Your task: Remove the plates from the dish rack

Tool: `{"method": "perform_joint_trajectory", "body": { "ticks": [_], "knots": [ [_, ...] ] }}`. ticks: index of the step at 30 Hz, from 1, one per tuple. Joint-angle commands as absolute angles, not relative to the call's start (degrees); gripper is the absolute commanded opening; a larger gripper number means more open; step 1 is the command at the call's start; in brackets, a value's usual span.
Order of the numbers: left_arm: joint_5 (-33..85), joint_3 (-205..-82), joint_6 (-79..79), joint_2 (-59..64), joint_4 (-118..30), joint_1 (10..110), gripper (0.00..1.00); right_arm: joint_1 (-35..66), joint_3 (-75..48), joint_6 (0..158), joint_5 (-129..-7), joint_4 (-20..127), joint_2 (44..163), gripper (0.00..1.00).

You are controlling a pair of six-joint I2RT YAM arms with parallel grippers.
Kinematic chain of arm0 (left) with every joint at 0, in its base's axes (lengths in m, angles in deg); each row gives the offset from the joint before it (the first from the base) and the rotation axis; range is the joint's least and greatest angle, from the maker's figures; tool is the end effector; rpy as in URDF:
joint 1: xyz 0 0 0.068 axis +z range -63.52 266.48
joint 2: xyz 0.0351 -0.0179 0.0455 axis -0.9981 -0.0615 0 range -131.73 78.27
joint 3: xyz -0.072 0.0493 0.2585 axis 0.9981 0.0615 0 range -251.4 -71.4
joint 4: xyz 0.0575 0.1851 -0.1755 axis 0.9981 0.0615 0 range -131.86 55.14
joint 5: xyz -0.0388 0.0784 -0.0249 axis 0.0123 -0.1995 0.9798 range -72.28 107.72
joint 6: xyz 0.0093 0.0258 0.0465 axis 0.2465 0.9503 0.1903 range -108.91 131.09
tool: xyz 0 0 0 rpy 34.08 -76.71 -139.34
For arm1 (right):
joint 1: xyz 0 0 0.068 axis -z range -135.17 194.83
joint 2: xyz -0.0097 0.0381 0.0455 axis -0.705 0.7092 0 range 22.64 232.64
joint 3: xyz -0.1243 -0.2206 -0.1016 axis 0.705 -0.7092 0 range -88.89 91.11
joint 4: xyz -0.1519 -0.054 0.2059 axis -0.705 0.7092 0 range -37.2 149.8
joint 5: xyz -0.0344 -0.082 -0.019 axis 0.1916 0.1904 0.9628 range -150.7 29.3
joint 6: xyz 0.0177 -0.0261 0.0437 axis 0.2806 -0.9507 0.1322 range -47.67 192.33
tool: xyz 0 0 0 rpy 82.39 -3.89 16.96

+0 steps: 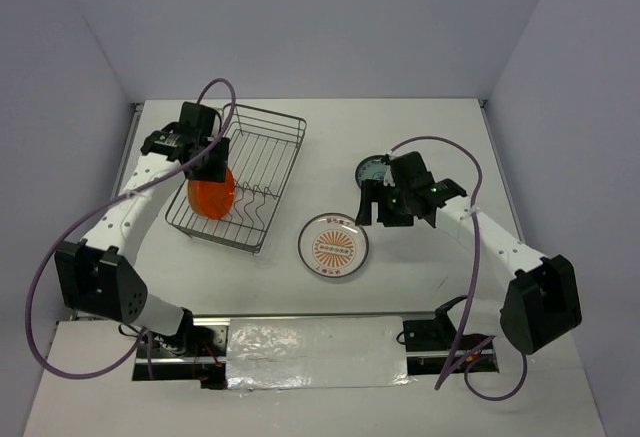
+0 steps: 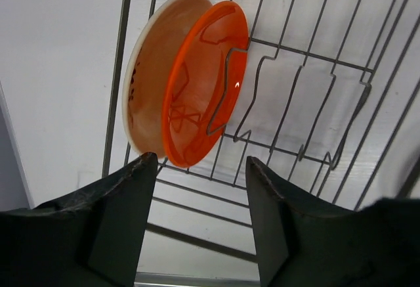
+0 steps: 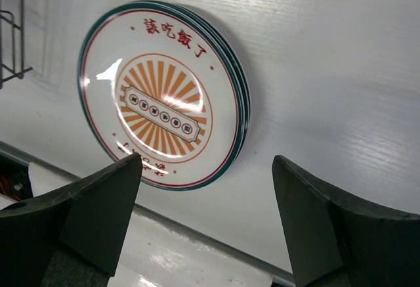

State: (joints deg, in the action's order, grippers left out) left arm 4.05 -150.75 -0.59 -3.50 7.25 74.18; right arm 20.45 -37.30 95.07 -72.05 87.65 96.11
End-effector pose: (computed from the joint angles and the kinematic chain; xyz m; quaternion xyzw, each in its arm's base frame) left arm 0.2922 -0.0551 0.3393 -0.0342 0.9377 0.0420 0.3433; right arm 0.2288 0.1114 0.2400 -0.0419 0.9530 0.2007 0.2232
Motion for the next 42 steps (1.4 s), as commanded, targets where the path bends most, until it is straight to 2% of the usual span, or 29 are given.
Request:
{"method": "perform_joint_trajectory", "body": {
  "ticks": [1,7,13,22,32,40,42],
  "knots": [
    [1.5,-152.3,1.6,-7.7,2.9,74.3,0.67,20.4,-33.9,93.3,-72.1,90.4,92.4,0.87],
    [-2.5,-153.8,1.6,-13.0,2.4,74.3,0.63,20.4,-34.7,91.6,-72.4,92.4,88.2,0.87],
    [-3.0,-151.4,1.3,-12.8,0.8,74.3,0.60,20.5,-36.1,91.0,-72.7,92.3,87.1,0.87],
    [-3.2,-154.8,1.6,-10.4,2.4,74.3,0.65,20.3,-35.2,91.5,-74.3,91.2,89.4,0.87],
    [-4.6,-155.2,1.6,-14.7,3.1,74.8,0.64,20.4,-35.6,91.6,-75.5,90.0,91.2,0.87],
    [-3.5,-153.8,1.2,-17.6,1.7,75.8,0.49,20.4,-35.0,91.6,-75.8,89.8,92.0,0.87],
    [-3.2,-153.9,1.0,-18.1,2.0,76.0,0.39,20.5,-34.7,91.5,-75.8,89.8,92.2,0.87]
  ]
}}
